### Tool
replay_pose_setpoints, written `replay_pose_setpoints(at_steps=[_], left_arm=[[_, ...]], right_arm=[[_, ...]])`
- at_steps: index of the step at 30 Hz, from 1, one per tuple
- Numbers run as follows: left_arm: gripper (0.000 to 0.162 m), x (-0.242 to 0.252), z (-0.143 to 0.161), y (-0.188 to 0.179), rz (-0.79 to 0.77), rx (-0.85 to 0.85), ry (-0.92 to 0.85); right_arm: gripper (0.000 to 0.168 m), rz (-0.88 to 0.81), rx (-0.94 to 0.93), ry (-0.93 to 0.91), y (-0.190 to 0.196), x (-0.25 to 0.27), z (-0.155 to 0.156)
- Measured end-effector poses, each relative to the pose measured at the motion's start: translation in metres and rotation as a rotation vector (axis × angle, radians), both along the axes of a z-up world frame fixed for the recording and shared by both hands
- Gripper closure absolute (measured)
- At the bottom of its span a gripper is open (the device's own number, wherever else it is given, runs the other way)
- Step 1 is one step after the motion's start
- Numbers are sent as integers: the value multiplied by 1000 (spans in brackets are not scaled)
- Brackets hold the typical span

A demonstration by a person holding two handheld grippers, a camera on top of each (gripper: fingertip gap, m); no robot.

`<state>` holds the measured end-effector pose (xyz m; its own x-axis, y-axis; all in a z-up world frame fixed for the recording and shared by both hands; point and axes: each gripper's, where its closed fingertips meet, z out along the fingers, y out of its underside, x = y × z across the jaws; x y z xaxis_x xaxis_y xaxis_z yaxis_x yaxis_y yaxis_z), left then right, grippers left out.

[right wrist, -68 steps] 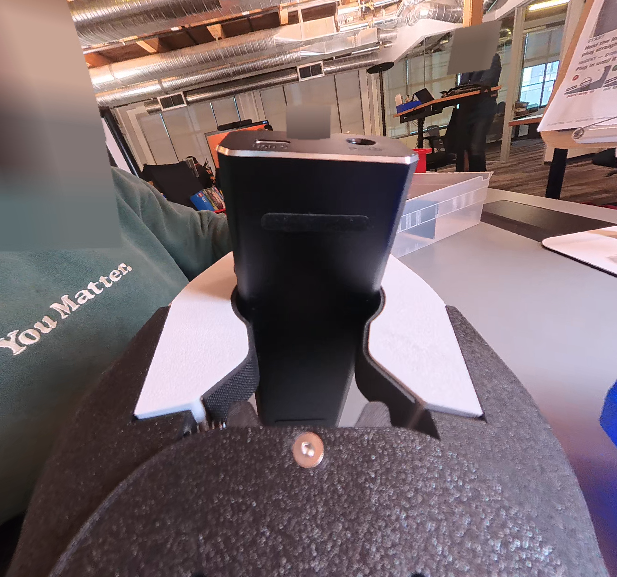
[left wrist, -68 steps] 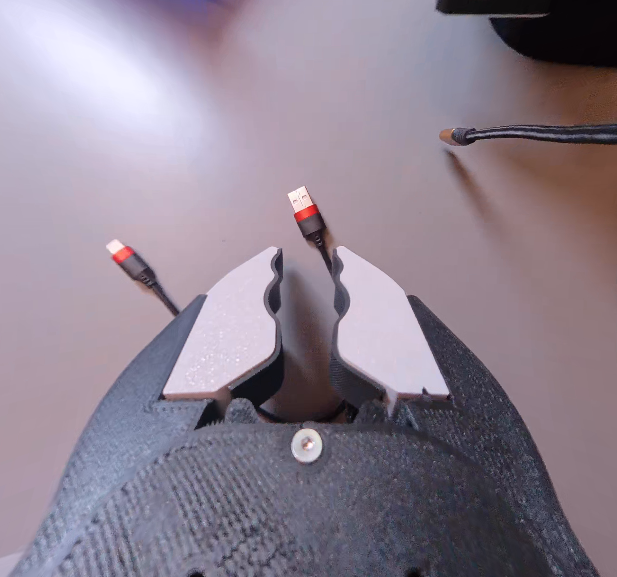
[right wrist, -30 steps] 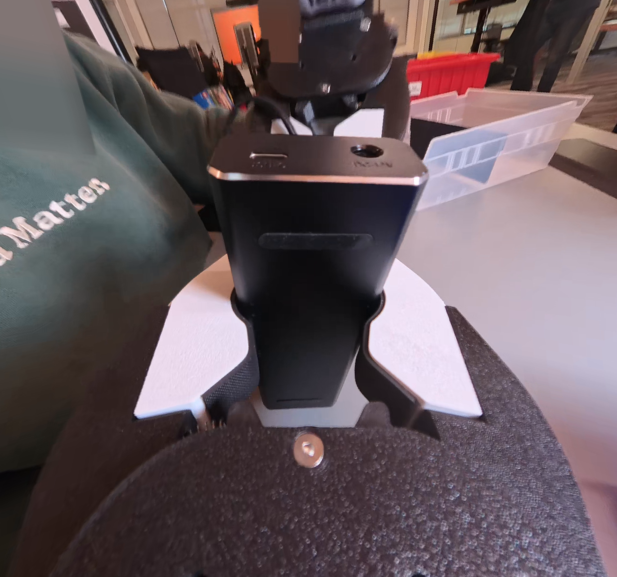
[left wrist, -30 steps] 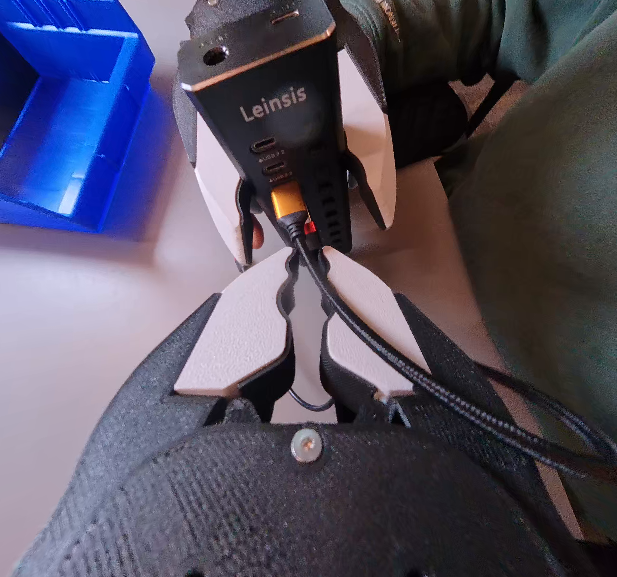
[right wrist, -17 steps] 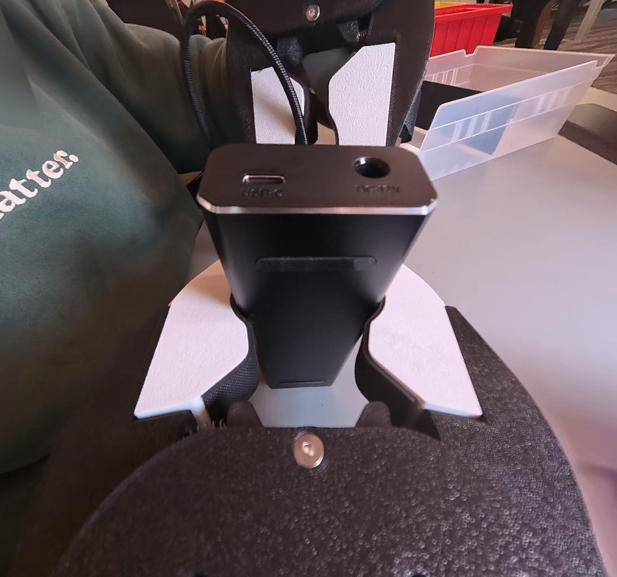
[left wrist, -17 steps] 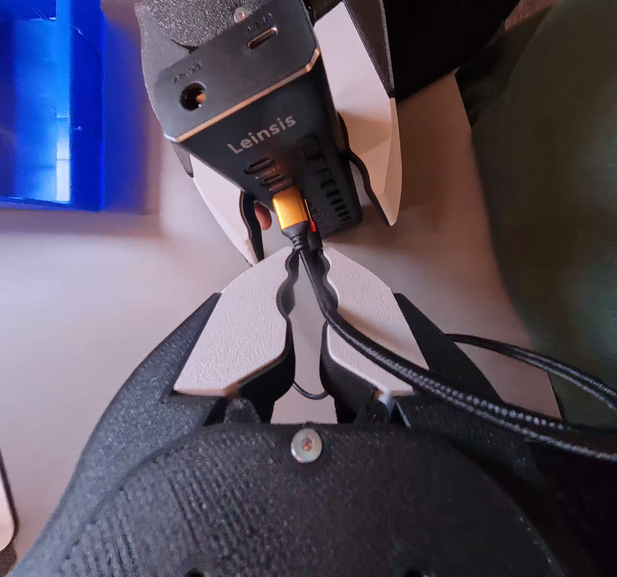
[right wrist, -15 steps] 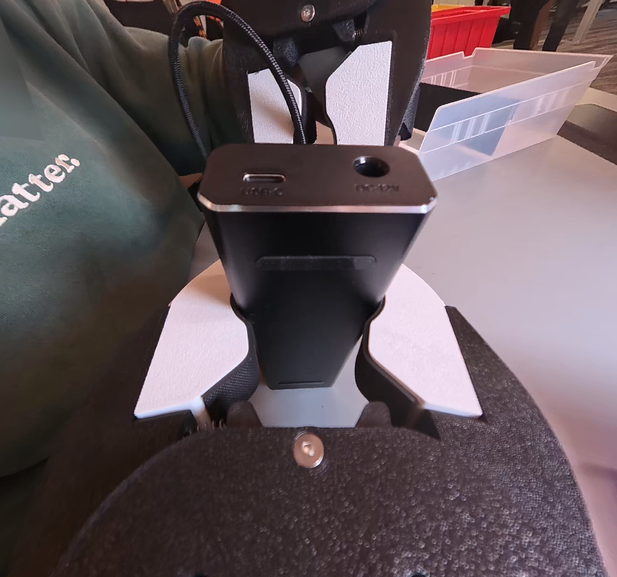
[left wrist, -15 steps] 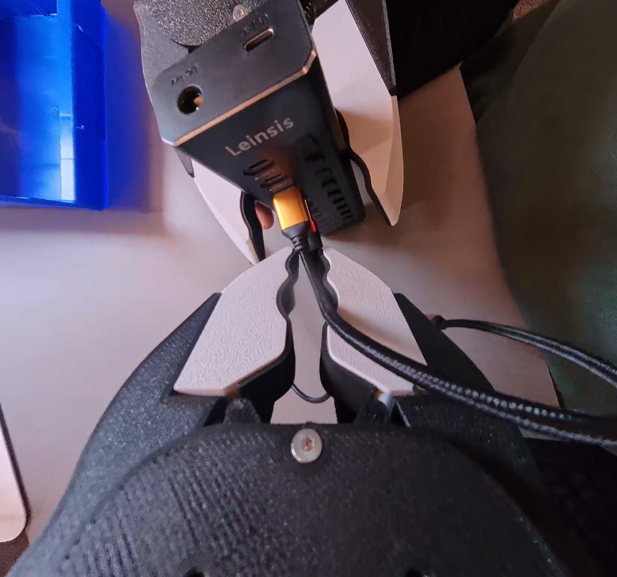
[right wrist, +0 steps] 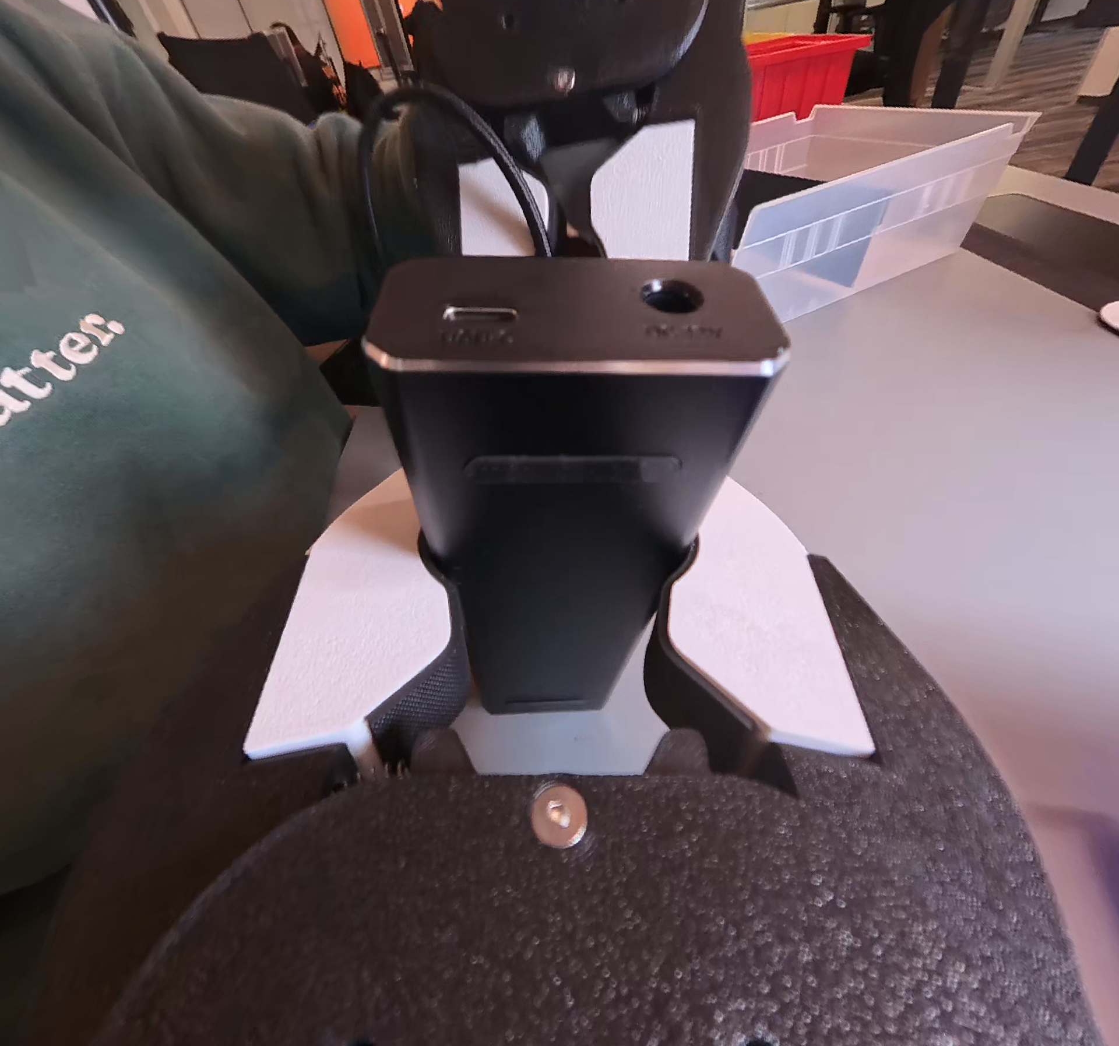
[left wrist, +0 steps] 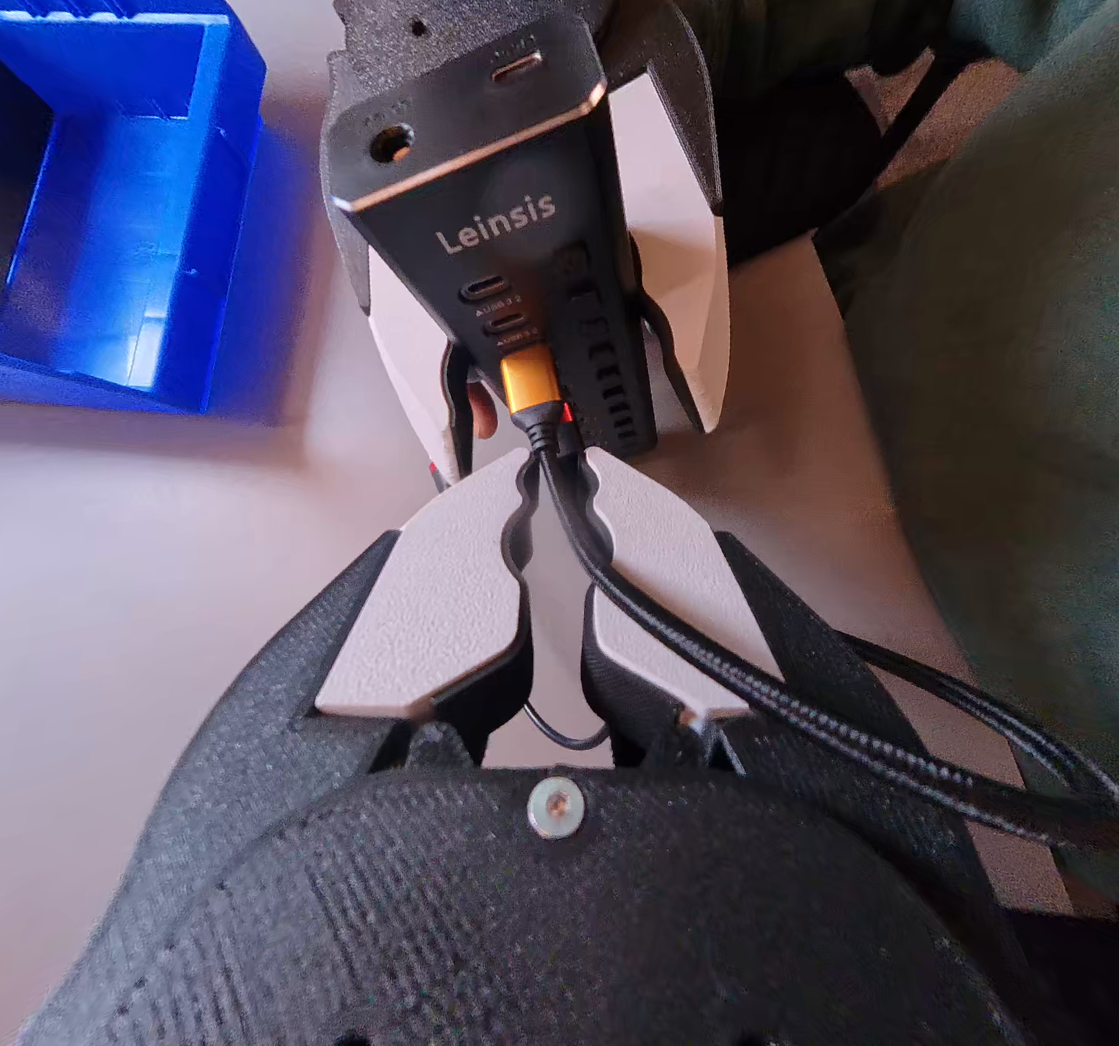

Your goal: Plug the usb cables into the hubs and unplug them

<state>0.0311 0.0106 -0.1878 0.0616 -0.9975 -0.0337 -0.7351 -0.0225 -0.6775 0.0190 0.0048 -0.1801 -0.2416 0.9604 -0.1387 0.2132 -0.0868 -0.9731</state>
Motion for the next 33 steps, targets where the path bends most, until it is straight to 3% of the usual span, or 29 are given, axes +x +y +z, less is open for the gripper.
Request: replay_pose_setpoints(at_steps=[7, 13, 22, 33], left_arm=[[151, 1, -7, -3, 36, -50, -114], [151, -1, -12, -8, -11, -47, -31], [146, -31, -78, -3, 15, -43, 164], [137, -47, -97, -1, 207, 2, 131]], right_arm=[[96, 17, 6, -52, -1, 0, -9], [96, 19, 37, -70, -3, -1, -10], [96, -14, 48, -55, 9, 9, -7], [96, -27, 38, -50, 14, 10, -7]])
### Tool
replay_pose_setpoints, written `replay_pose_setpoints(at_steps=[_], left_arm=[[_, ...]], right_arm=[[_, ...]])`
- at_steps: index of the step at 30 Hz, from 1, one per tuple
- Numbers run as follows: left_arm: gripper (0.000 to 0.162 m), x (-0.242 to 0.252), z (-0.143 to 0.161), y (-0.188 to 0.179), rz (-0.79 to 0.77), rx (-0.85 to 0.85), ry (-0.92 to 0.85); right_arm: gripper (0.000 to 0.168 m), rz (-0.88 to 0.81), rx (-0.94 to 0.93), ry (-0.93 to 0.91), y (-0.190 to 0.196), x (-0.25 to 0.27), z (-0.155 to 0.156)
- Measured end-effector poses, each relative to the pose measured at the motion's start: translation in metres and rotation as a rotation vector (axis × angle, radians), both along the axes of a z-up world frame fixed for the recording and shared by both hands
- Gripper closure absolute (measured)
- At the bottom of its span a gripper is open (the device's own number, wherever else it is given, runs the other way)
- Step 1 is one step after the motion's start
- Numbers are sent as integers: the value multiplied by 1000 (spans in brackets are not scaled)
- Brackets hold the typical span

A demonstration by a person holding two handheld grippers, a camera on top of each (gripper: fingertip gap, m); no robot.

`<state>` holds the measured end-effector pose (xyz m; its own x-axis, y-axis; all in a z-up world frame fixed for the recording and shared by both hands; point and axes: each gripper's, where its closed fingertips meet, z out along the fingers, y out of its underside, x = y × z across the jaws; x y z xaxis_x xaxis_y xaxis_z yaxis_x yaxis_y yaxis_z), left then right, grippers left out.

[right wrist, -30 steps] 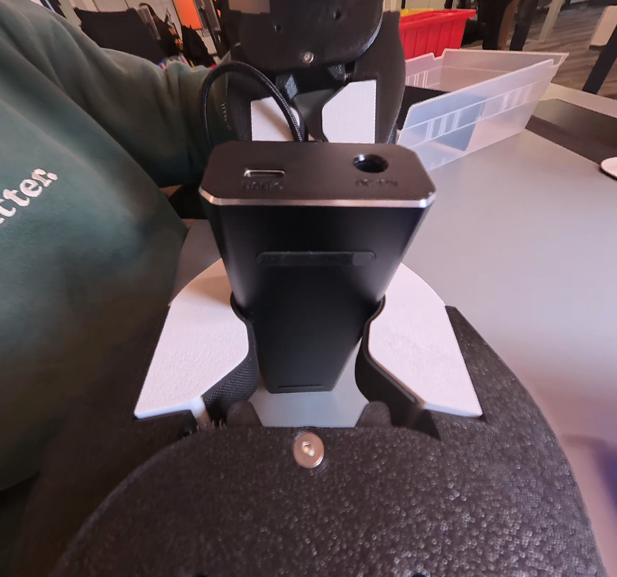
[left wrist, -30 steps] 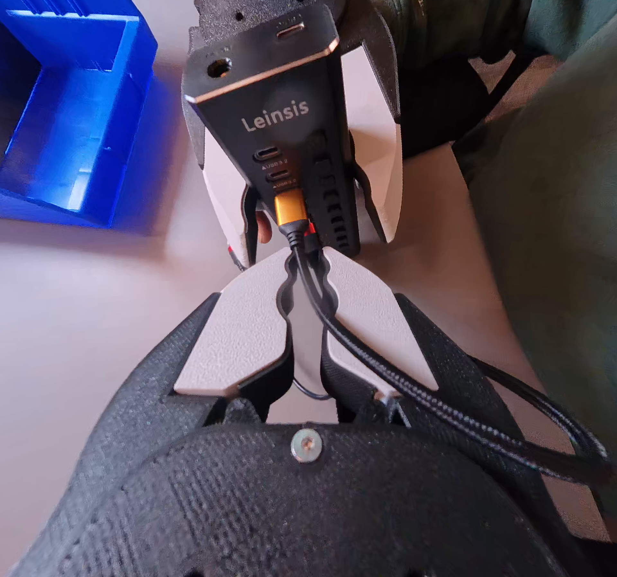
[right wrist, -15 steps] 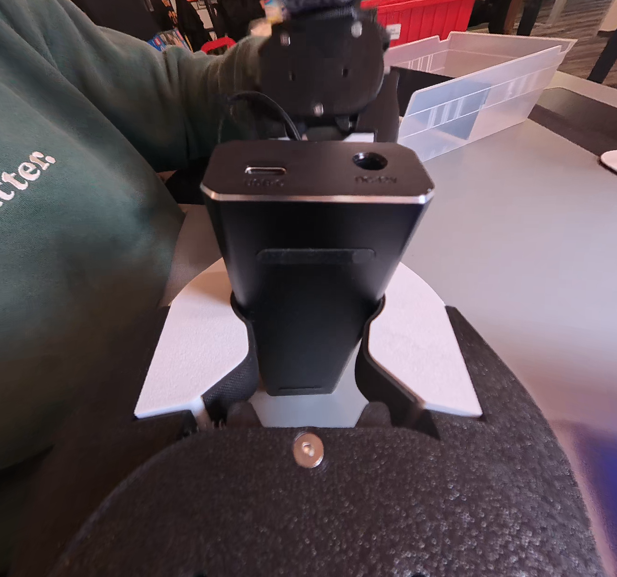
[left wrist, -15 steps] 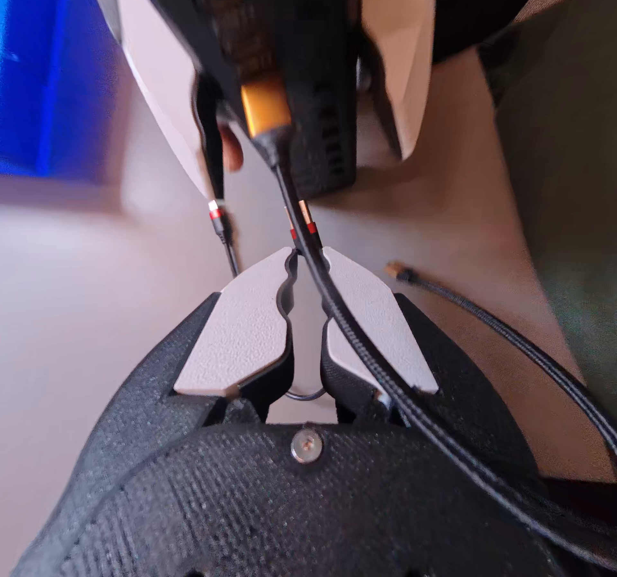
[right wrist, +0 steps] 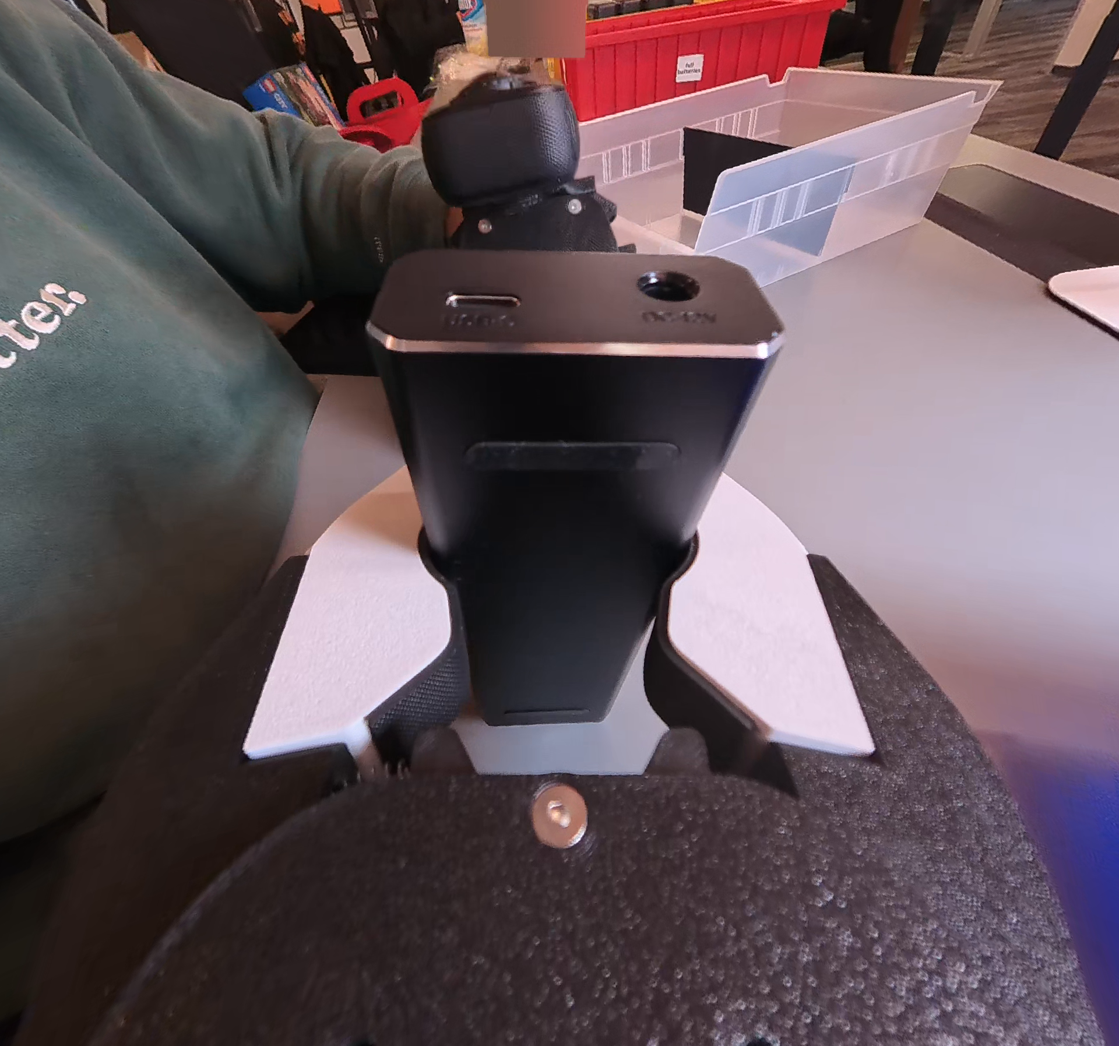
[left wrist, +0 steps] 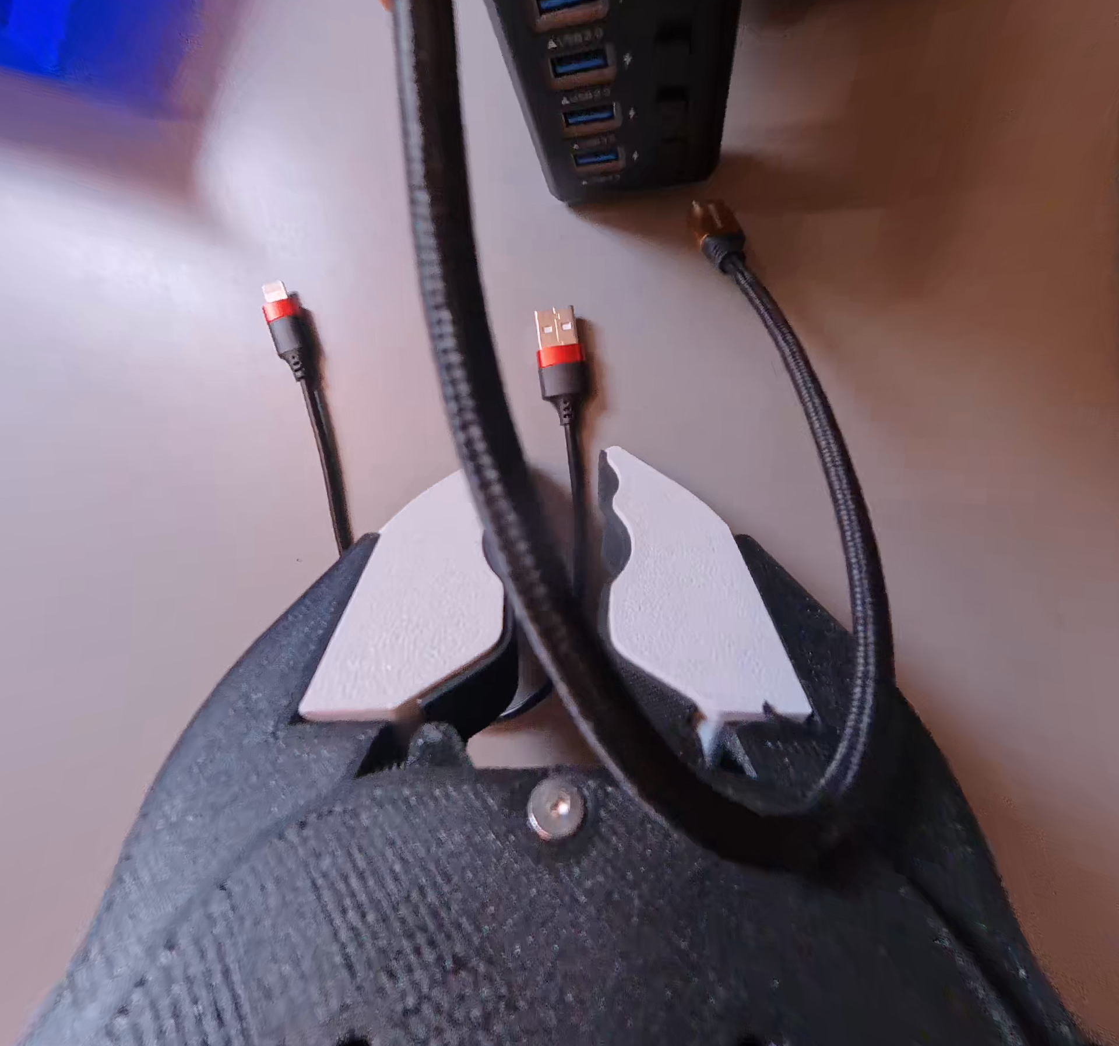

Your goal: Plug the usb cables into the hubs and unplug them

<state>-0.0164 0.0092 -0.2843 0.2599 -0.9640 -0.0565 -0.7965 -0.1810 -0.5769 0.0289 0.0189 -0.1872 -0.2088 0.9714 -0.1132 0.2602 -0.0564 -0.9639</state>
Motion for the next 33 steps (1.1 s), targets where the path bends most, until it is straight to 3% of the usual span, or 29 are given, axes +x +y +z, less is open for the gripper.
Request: replay_pose_setpoints(at_steps=[18, 24, 33], left_arm=[[156, 9, 0, 1, 39, 1, -39], [157, 20, 73, -4, 1, -66, -241], [156, 45, 85, 5, -86, -97, -175]], right_arm=[[96, -8, 7, 28, 1, 6, 5], [97, 12, 0, 36, -2, 4, 6], [96, 26, 20, 5, -11, -3, 2]])
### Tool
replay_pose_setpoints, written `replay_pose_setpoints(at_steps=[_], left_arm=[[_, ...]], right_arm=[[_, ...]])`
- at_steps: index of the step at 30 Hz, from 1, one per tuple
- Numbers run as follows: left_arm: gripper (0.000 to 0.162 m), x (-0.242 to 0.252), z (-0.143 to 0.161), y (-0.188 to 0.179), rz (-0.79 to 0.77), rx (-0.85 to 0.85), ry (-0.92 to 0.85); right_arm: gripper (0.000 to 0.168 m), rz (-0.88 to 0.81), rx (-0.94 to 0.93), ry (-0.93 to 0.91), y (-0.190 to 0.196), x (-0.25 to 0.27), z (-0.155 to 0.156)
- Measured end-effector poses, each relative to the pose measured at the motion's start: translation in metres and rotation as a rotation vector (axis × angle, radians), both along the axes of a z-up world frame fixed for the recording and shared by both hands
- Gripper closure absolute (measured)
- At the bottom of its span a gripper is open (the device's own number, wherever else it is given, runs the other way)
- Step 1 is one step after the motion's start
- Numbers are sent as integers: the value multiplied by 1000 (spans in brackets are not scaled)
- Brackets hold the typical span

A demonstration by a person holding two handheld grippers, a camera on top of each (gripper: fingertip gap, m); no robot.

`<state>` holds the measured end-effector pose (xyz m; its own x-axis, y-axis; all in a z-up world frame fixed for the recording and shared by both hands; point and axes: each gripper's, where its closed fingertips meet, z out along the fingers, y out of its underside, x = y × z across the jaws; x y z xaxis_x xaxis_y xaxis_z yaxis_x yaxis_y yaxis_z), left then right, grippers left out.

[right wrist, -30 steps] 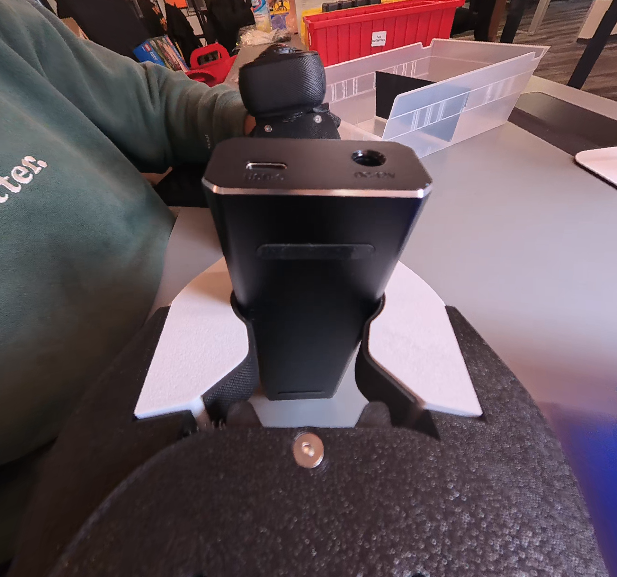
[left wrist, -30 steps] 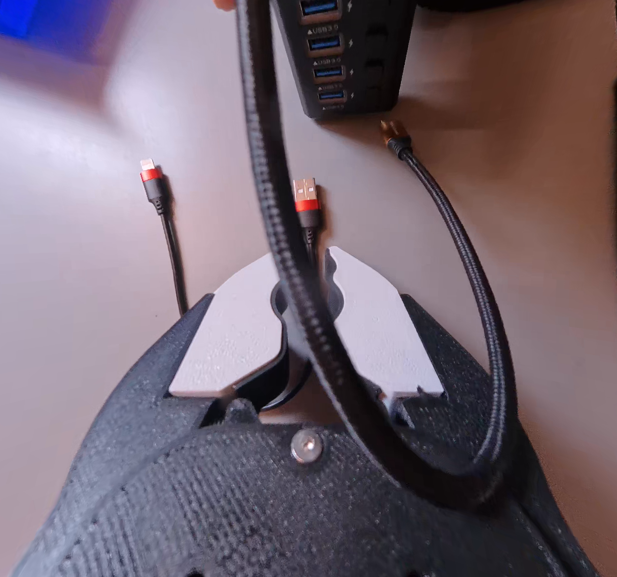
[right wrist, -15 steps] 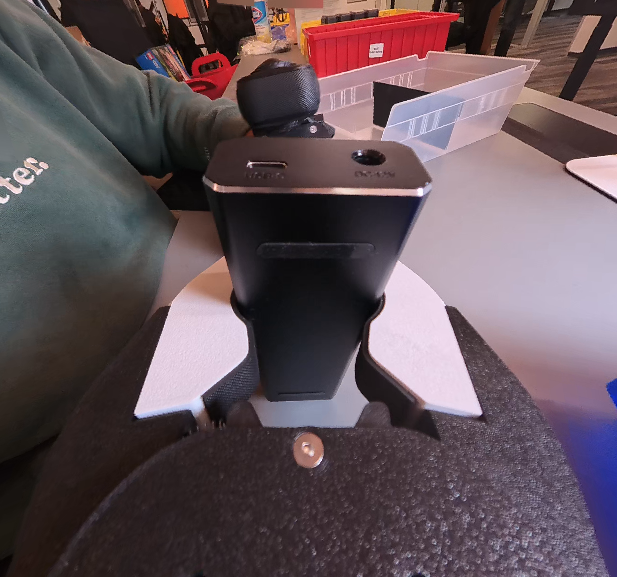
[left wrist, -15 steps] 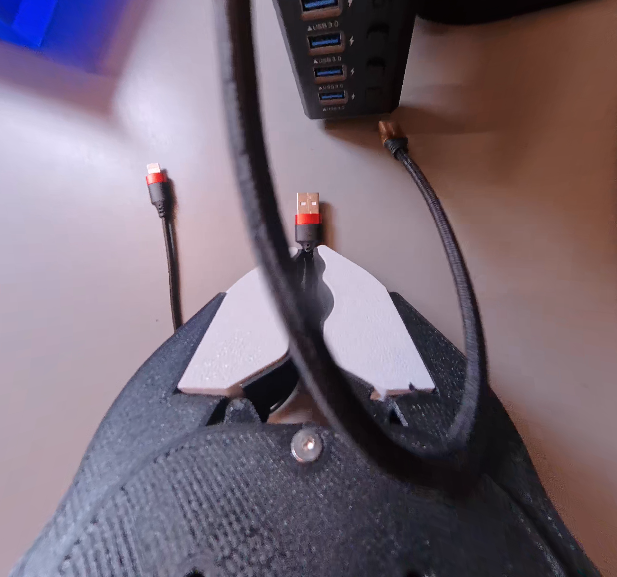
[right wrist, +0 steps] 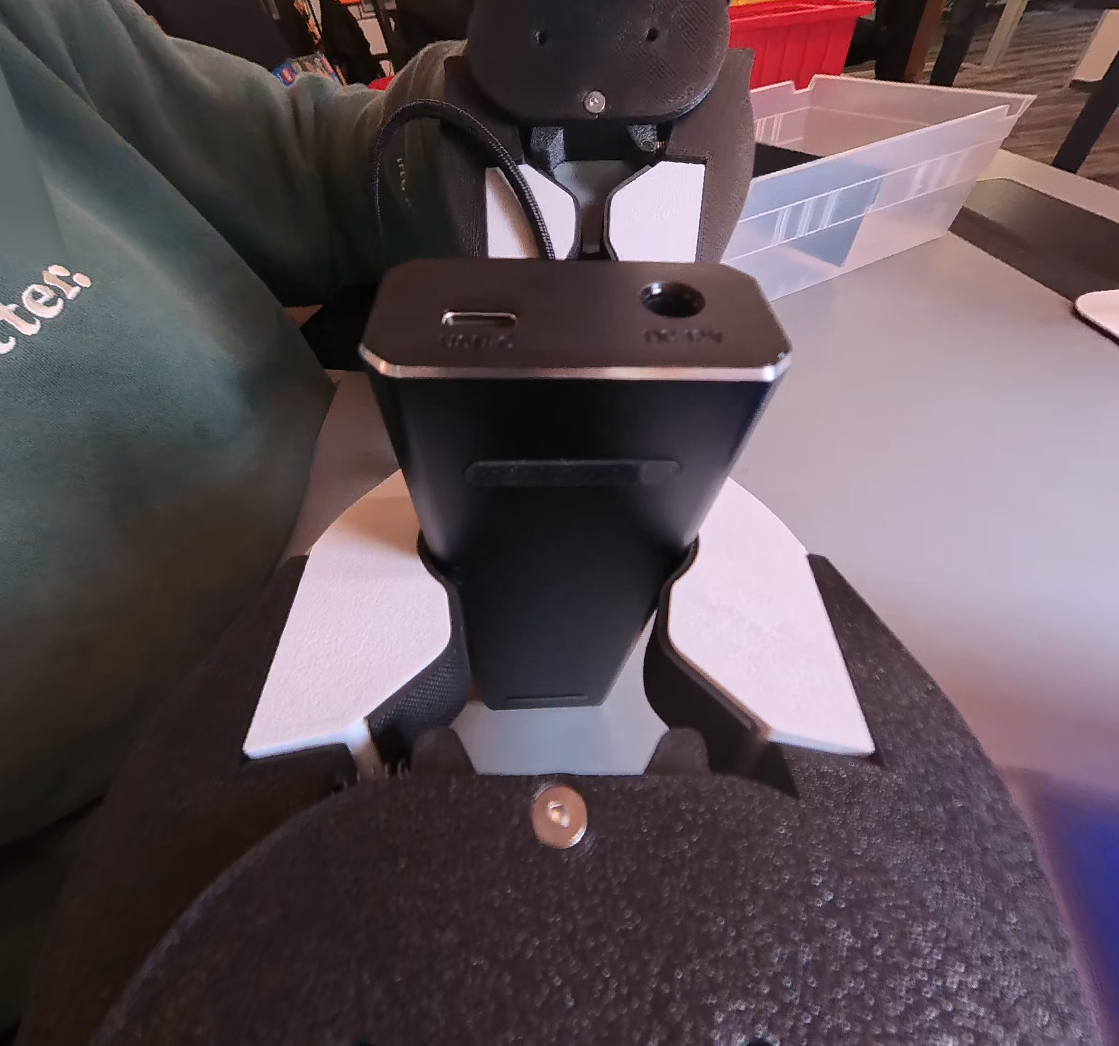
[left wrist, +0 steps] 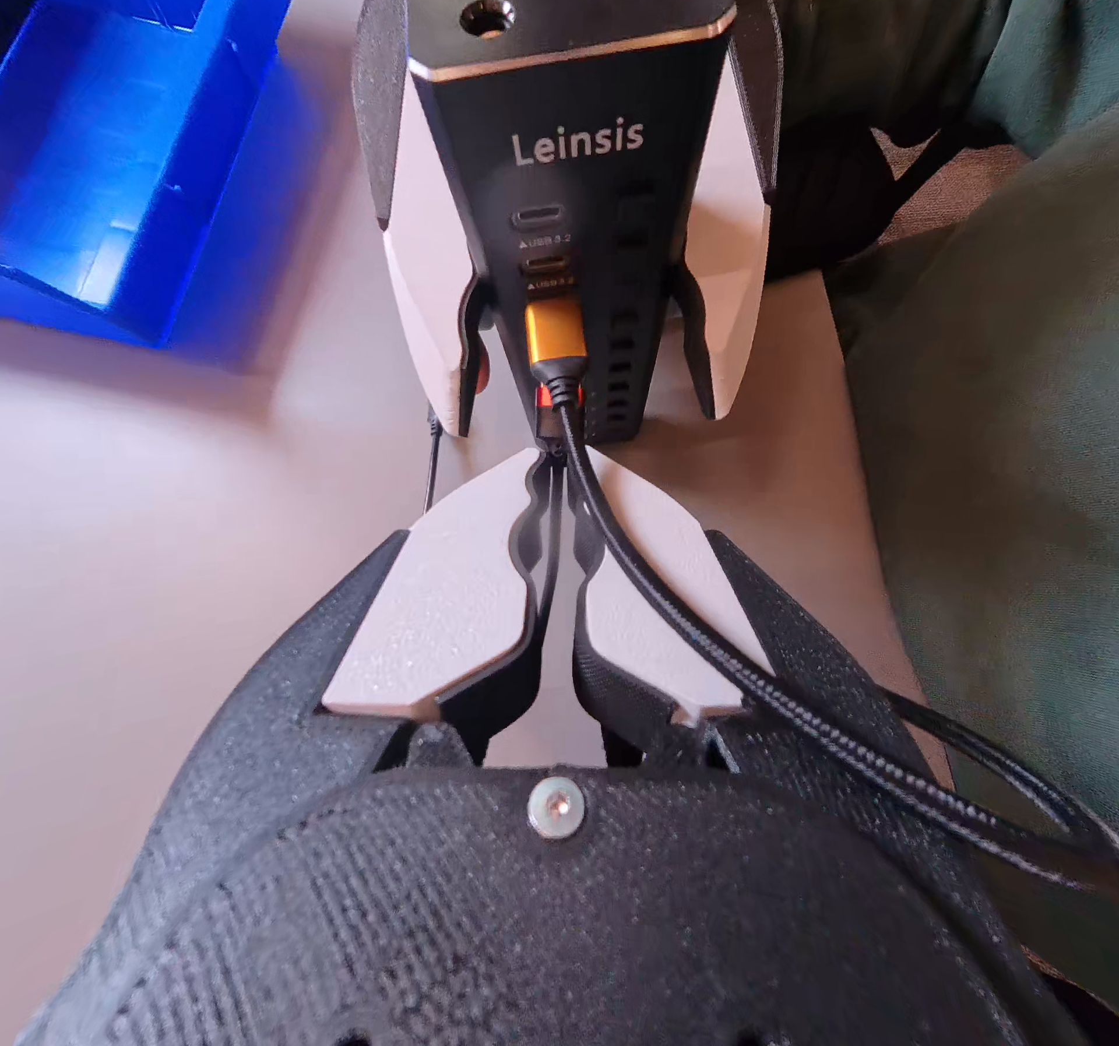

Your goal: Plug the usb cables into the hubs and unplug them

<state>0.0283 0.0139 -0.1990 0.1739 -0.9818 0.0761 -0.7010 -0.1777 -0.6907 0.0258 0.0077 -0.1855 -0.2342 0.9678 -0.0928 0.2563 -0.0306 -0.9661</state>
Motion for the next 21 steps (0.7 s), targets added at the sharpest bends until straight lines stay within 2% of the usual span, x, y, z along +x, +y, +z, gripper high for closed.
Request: replay_pose_setpoints(at_steps=[21], left_arm=[[157, -4, 17, 2, -17, 23, 123]], right_arm=[[96, -103, 113, -54, 5, -5, 1]])
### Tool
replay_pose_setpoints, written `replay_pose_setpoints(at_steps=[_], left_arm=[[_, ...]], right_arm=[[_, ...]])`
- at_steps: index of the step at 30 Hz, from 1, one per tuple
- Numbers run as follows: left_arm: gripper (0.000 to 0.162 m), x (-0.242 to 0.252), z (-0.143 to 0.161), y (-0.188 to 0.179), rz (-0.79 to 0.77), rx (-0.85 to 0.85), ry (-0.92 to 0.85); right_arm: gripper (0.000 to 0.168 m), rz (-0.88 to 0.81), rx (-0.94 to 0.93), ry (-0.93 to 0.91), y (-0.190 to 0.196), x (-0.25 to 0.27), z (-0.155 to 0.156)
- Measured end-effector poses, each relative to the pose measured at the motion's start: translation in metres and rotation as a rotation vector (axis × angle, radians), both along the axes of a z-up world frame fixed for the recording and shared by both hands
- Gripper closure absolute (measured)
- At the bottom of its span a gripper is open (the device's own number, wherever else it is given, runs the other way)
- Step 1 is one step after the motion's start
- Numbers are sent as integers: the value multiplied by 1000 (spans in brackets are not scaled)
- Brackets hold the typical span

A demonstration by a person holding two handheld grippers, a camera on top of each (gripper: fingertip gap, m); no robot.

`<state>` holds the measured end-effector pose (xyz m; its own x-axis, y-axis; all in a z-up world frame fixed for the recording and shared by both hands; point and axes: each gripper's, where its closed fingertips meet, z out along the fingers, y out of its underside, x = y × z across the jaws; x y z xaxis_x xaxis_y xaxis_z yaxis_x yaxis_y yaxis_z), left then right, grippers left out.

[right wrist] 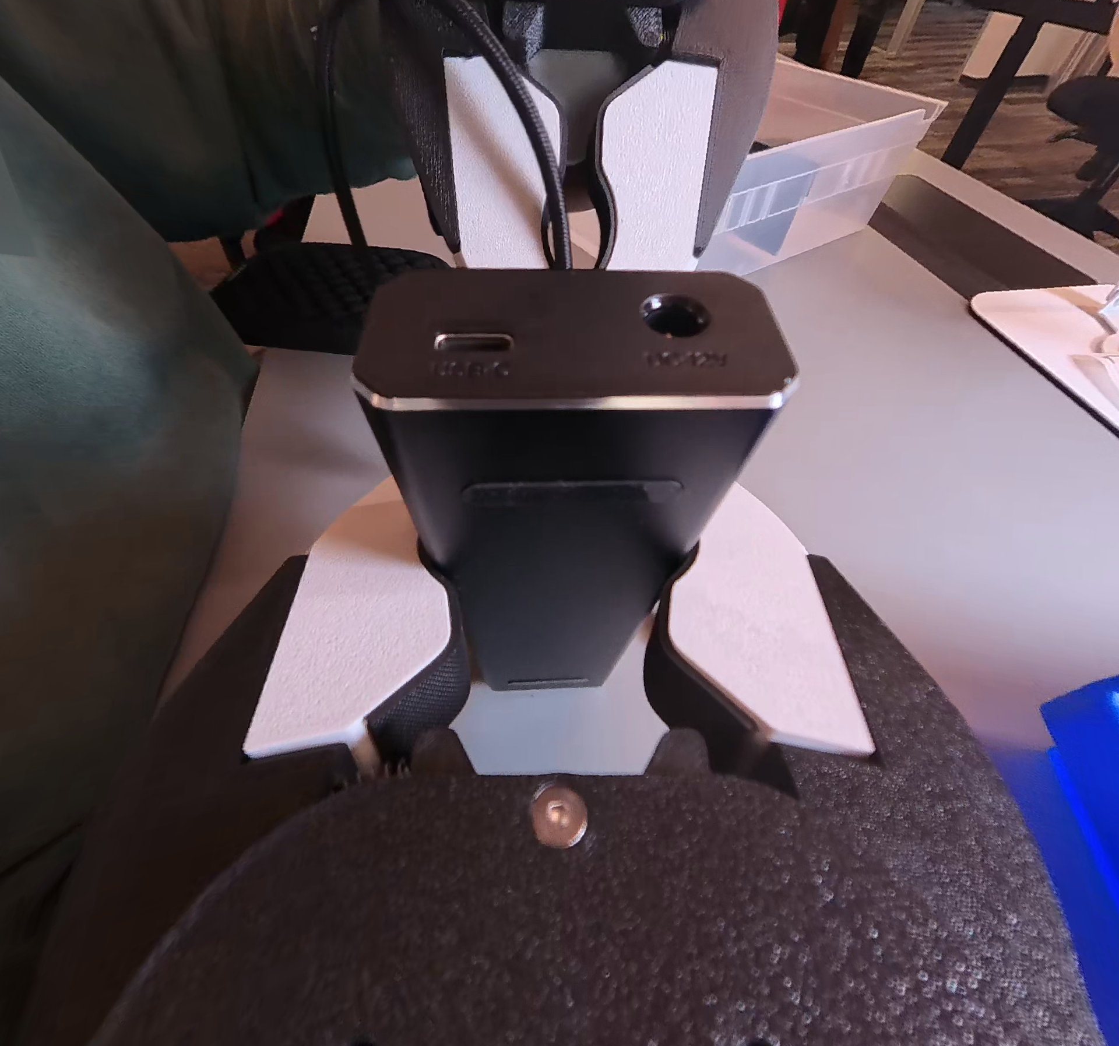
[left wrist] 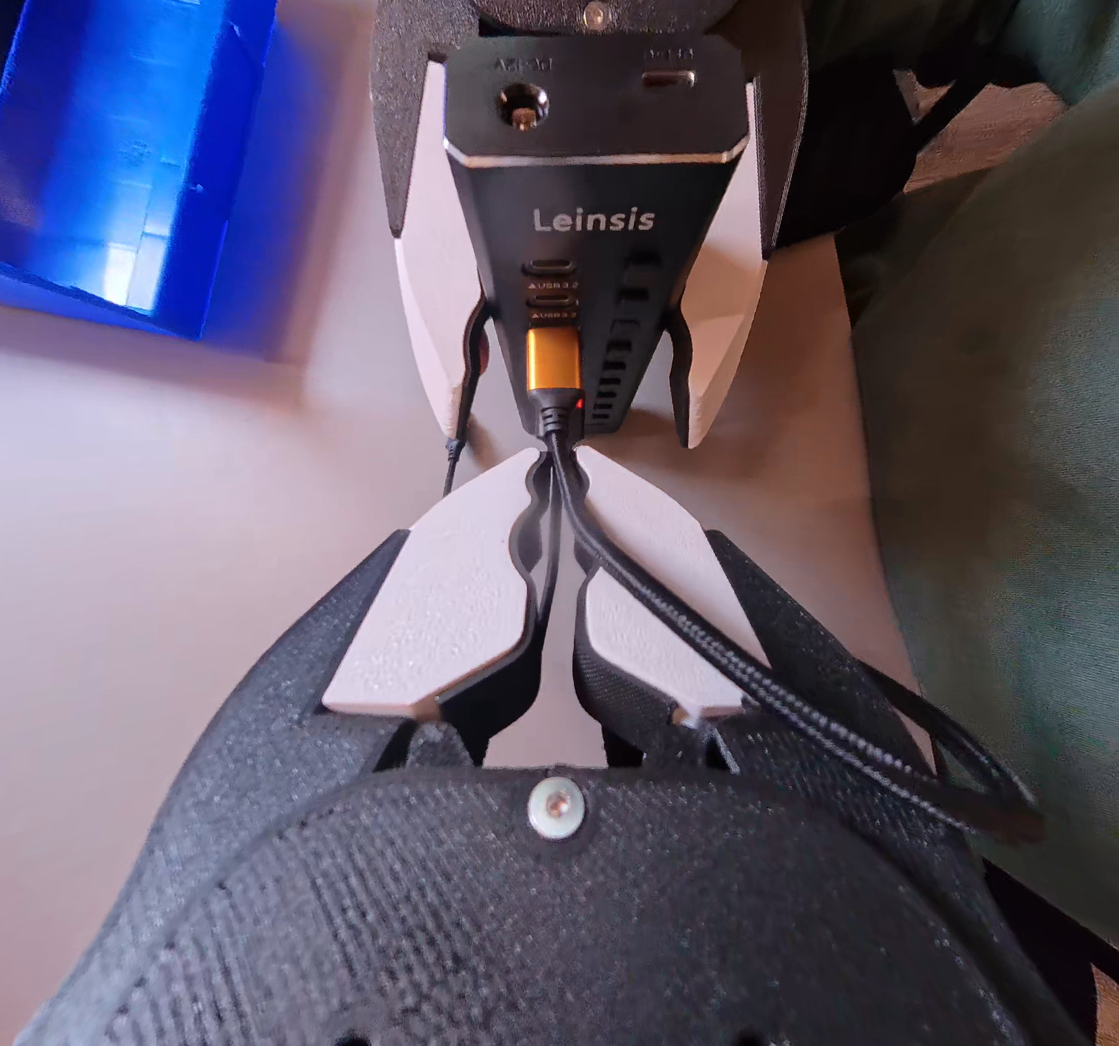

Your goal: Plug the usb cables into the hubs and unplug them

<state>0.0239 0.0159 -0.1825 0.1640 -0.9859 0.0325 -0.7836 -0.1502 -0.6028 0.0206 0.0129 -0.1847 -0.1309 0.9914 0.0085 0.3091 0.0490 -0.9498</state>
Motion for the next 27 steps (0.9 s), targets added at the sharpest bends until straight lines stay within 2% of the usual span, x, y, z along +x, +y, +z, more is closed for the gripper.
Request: replay_pose_setpoints(at_steps=[5, 11, 13, 16, 22, 27], left_arm=[[157, 0, 3, -1, 6, -5, -19], [157, 3, 13, 0, 33, -45, -123], [157, 2, 13, 2, 45, -21, -125], [157, 4, 22, 4, 72, -18, -204], [157, 10, 34, 5, 117, -88, -449], [157, 11, 34, 6, 150, -121, -555]], right_arm=[[97, 2, -8, 11, -2, 0, 2], [96, 2, -19, 3, -2, -1, -1], [97, -8, -27, 50, -1, -2, 4], [97, -21, -80, 143, 2, 0, 23], [97, -3, -146, 238, 3, 5, 37], [97, 10, -159, 225, 4, 6, 33]])
